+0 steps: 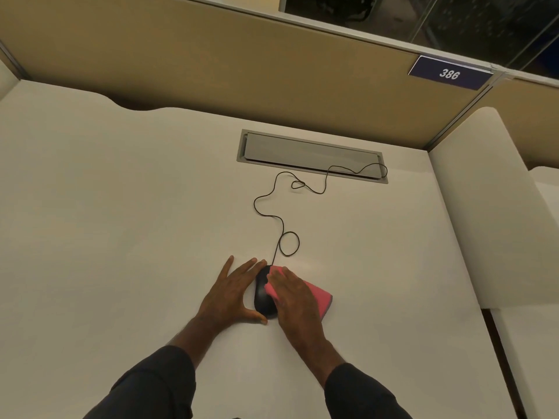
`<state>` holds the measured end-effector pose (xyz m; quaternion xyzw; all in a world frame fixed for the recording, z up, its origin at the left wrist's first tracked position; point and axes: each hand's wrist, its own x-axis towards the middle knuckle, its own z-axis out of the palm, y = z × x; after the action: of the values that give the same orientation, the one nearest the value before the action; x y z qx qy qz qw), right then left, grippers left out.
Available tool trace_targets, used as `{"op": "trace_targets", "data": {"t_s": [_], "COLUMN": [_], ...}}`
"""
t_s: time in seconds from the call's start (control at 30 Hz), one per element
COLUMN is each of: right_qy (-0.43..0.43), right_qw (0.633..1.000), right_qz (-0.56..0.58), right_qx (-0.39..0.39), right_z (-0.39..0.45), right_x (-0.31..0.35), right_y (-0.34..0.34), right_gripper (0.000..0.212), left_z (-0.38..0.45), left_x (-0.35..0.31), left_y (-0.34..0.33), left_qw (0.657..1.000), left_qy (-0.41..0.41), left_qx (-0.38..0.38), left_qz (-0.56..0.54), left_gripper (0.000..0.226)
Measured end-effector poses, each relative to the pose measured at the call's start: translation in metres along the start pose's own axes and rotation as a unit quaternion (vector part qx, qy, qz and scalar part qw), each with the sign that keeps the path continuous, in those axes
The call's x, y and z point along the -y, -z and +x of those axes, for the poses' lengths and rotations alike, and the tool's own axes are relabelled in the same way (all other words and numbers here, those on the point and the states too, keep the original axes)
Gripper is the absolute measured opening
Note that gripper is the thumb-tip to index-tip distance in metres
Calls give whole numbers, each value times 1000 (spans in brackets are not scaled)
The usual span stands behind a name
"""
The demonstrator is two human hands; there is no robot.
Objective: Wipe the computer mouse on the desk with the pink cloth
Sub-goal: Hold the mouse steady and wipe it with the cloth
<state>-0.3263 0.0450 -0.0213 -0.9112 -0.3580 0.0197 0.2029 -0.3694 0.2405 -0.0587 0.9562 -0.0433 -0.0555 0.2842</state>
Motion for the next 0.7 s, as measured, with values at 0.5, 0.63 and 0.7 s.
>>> {"op": "trace_targets", "data": {"t_s": [0.5,0.63,0.7], "right_qy": [36,13,23], "right_qw": [998,999,999], "right_qz": [43,13,-22], "right_qx": [-15,-29,-29], "right_z": [-37,-26,-16], "right_x": [5,8,10], "right_y": [3,2,2], "right_gripper": [50,64,70], "left_z": [-2,-1,0], "left_x": [-3,-3,-3], "left_y": [1,2,2], "left_qw": [1000,1000,1000], "left_qy": [0,4,2], "left_qx": [-12,-6,0], "left_qz": [-12,-14,-9], "left_gripper": [128,128,129]}}
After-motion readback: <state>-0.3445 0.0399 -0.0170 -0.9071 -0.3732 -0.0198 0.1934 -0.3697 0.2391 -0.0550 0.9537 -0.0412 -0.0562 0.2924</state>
